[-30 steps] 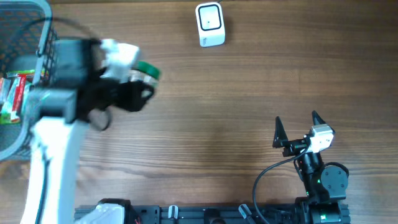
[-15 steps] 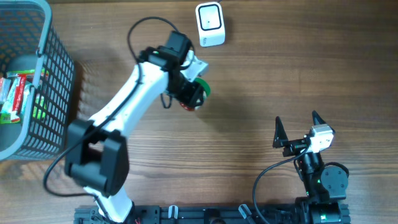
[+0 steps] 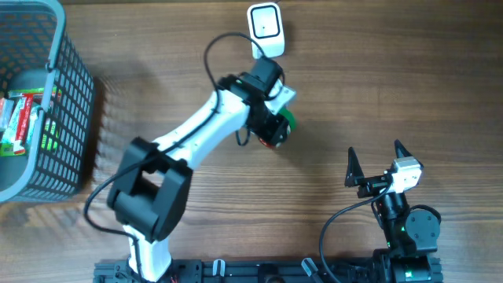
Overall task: Scan the item barcode
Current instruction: 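Lift the jar out and carry it toward the scanner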
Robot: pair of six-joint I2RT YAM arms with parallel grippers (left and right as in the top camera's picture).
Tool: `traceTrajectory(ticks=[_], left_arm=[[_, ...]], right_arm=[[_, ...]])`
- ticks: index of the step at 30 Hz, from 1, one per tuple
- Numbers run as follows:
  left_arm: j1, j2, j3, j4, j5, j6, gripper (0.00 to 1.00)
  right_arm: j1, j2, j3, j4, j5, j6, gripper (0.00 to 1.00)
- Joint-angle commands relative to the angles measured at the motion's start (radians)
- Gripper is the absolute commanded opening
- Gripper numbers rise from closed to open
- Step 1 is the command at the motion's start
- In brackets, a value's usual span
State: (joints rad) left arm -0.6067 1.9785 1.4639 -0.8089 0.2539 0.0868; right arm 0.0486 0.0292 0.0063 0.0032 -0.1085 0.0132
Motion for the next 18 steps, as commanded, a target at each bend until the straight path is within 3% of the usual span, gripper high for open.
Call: traceTrajectory(ticks=[1,4,5,13,18], left_arm=[[-0.034,0.039,-0.021,0.025,-0.02,-0.017,0.74],[-0.048,0.04,-0.021,0.028,-0.02,-0.016,0.98],[-0.051,0.039,-0.021,0.027,-0.02,-0.016,1.0],[-0.042,0.001,0.058,-0.019,-0.02,-0.013,1.0],[-0.018,-0.07,0.249,-0.138,-0.048,-0.013,1.0]], right_arm=[[-0.007,0.001,-0.001,0.003,-0.005,-0.006,1.0],[-0.007,0.001,-0.001,0.003,-0.005,-0.006,1.0],[-0.007,0.001,-0.001,0.003,-0.005,-0.006,1.0],[-0.007,0.001,-0.001,0.003,-0.005,-0.006,1.0],[-0.007,0.001,-0.001,0.003,-0.005,-0.006,1.0]])
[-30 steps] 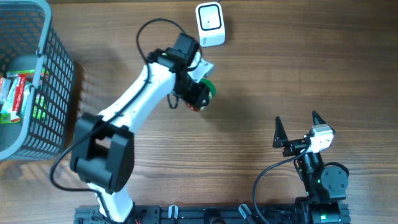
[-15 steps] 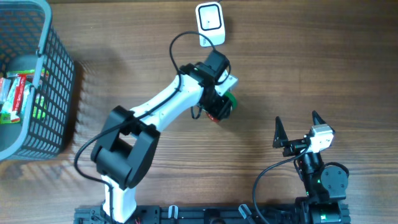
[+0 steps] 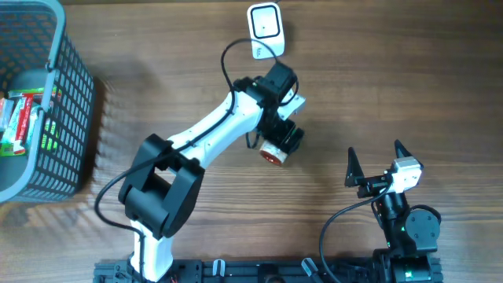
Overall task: Scan the item barcode
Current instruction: 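Lift the jar out and carry it toward the scanner, then set the jar on the table center and return left gripper to basket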
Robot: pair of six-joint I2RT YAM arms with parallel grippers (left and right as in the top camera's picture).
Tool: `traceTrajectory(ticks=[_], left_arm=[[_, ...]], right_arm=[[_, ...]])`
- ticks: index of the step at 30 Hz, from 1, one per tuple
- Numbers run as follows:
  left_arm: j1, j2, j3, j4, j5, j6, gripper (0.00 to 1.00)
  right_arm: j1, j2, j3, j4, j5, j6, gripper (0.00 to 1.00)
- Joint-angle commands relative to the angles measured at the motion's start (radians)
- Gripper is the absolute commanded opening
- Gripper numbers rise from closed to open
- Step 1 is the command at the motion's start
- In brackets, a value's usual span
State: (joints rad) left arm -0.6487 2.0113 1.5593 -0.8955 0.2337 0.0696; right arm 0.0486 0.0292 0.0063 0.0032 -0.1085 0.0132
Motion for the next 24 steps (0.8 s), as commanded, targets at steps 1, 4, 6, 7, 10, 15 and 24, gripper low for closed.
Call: traceTrajectory(ticks=[1,4,6,7,10,15,24], left_arm=[[0.032,-0.116,0.203,-0.088,-0.052,0.004,1.0],[0.059,-0.148,0.348,-0.191,-0.136,0.004,1.0],[0.083,-0.171,0.428,-0.248,-0.2,0.004,1.0],[0.107,-0.191,0.481,-0.286,-0.253,0.004,1.0],[0.187,-0.245,0.572,-0.359,-0.361,0.005,1.0],[0.466,-0.368,0.616,-0.401,-0.4,0.039,1.0],[1.189,-0.407,0.616,-0.407,-0.287,0.315,1.0]], right_arm=[[-0.007,0.001,-0.001,0.003,-0.005,-0.006,1.0],[-0.007,0.001,-0.001,0.003,-0.005,-0.006,1.0],[-0.007,0.001,-0.001,0.003,-0.005,-0.006,1.0],[-0.007,0.001,-0.001,0.003,-0.005,-0.006,1.0],[-0.007,0.001,-0.001,0.003,-0.005,-0.006,1.0],[-0.007,0.001,-0.001,0.003,-0.005,-0.006,1.0],[-0.007,0.001,-0.001,0.003,-0.005,-0.006,1.0]])
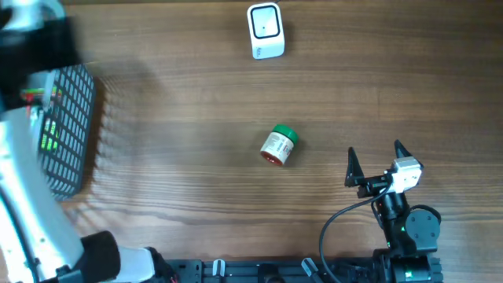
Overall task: Scan the item barcode
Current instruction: 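Set the jar on the table center and return left gripper to basket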
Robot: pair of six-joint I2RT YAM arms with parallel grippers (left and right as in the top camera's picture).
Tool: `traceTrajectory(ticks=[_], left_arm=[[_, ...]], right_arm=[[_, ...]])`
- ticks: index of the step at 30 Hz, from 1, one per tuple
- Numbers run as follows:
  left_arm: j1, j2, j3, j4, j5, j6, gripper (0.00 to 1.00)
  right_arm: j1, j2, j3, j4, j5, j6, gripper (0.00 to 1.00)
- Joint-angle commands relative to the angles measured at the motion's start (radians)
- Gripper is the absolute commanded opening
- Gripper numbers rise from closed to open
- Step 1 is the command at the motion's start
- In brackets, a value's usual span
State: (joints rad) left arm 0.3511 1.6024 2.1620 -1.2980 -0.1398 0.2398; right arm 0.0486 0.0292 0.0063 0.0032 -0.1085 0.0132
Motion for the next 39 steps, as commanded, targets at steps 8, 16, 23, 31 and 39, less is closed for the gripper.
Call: traceTrajectory(ticks=[8,16,23,31,39], left_arm=[[0.551,0.151,0.013,-0.03,0.375,0.401,1.0],[0.567,0.322,0.013,-0.091,0.375,0.566,1.0],[0.51,0.409,0.013,-0.091,0.375,0.565,1.0],[0.434,0.454,0.001,-0.024,0.299,0.436,1.0],[0.43,0.474,-0.068,0.063,0.362,0.38,1.0]], right_arm=[[-0.007,0.001,-0.001,0.003,-0.005,-0.006,1.0],[-0.007,0.001,-0.001,0.003,-0.005,-0.006,1.0],[-0.007,0.001,-0.001,0.003,-0.005,-0.006,1.0],[-0.007,0.001,-0.001,0.003,-0.005,-0.006,1.0],[-0.007,0.001,-0.001,0.003,-0.005,-0.006,1.0]])
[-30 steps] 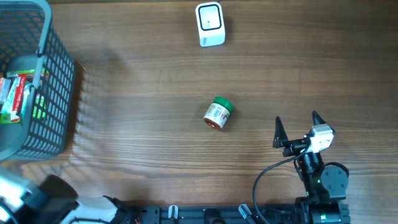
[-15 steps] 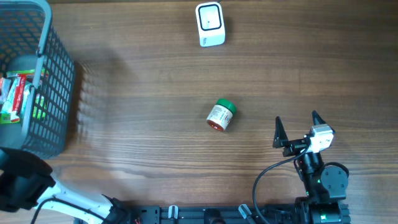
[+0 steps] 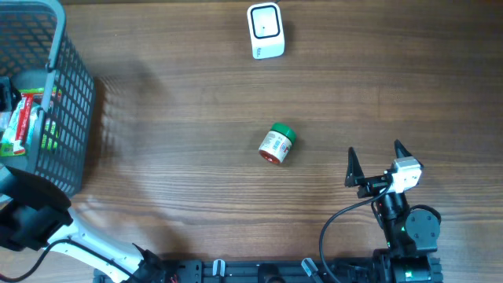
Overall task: Scan the item barcode
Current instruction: 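Set the jar on the table center and return left gripper to basket, then grasp the bundle of snack packets in the basket with the left gripper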
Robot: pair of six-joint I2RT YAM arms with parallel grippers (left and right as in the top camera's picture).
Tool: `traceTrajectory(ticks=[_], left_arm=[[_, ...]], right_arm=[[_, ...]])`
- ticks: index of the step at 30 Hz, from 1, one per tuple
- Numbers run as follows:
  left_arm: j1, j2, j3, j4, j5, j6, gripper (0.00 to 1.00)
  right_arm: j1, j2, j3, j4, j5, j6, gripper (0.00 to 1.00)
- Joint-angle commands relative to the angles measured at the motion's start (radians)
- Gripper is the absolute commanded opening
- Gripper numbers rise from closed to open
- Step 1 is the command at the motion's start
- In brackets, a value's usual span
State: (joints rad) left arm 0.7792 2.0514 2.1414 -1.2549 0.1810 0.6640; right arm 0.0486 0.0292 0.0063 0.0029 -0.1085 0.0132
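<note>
A small jar [image 3: 277, 145] with a green lid and a red base lies on its side in the middle of the wooden table. The white barcode scanner [image 3: 265, 30] stands at the far edge, well apart from the jar. My left arm [image 3: 31, 222] bends at the lower left. A dark part of its gripper [image 3: 5, 93] shows at the frame's left edge over the basket, with the fingers hidden. My right gripper [image 3: 374, 149] rests open at the near right with nothing between its fingers.
A grey mesh basket [image 3: 75, 102] stands at the left edge and holds green and red packets [image 3: 27, 118]. The right arm's base and cable [image 3: 405, 228] sit at the near right.
The left arm's upper part no longer looms blurred over the basket. Its elbow is now low at the lower left, with its gripper at the basket's left side. The jar and the right arm are unchanged.
My left gripper held the jar just below the scanner. Then it had the jar lower, toward the table's middle. Then the jar lay alone on the table and the arm was over the basket. Now the gripper is down at the basket.
</note>
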Motion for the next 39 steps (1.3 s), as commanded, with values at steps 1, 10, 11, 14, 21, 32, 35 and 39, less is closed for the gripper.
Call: traceTrajectory(ticks=[1,10,11,14,21,32,35,39], left_arm=[[0.002,0.025,-0.069,0.029,0.065,-0.044,1.0],[-0.055,0.025,-0.274,0.225,-0.018,-0.049,0.99],[-0.061,0.025,-0.292,0.253,-0.037,-0.058,0.99],[-0.075,0.025,-0.343,0.323,-0.079,-0.098,0.99],[-0.079,0.025,-0.437,0.444,-0.12,-0.123,1.0],[-0.081,0.025,-0.523,0.526,-0.13,-0.123,1.0],[-0.081,0.025,-0.551,0.566,-0.139,-0.123,1.0],[-0.081,0.027,-0.584,0.599,-0.138,-0.123,1.0]], right_arm=[[-0.007,0.001,-0.001,0.004,-0.005,-0.006,1.0],[-0.007,0.001,-0.001,0.004,-0.005,-0.006,1.0],[-0.007,0.001,-0.001,0.004,-0.005,-0.006,1.0],[-0.007,0.001,-0.001,0.004,-0.005,-0.006,1.0],[-0.007,0.001,-0.001,0.004,-0.005,-0.006,1.0],[-0.007,0.001,-0.001,0.004,-0.005,-0.006,1.0],[-0.007,0.001,-0.001,0.004,-0.005,-0.006,1.0],[-0.007,0.001,-0.001,0.004,-0.005,-0.006,1.0]])
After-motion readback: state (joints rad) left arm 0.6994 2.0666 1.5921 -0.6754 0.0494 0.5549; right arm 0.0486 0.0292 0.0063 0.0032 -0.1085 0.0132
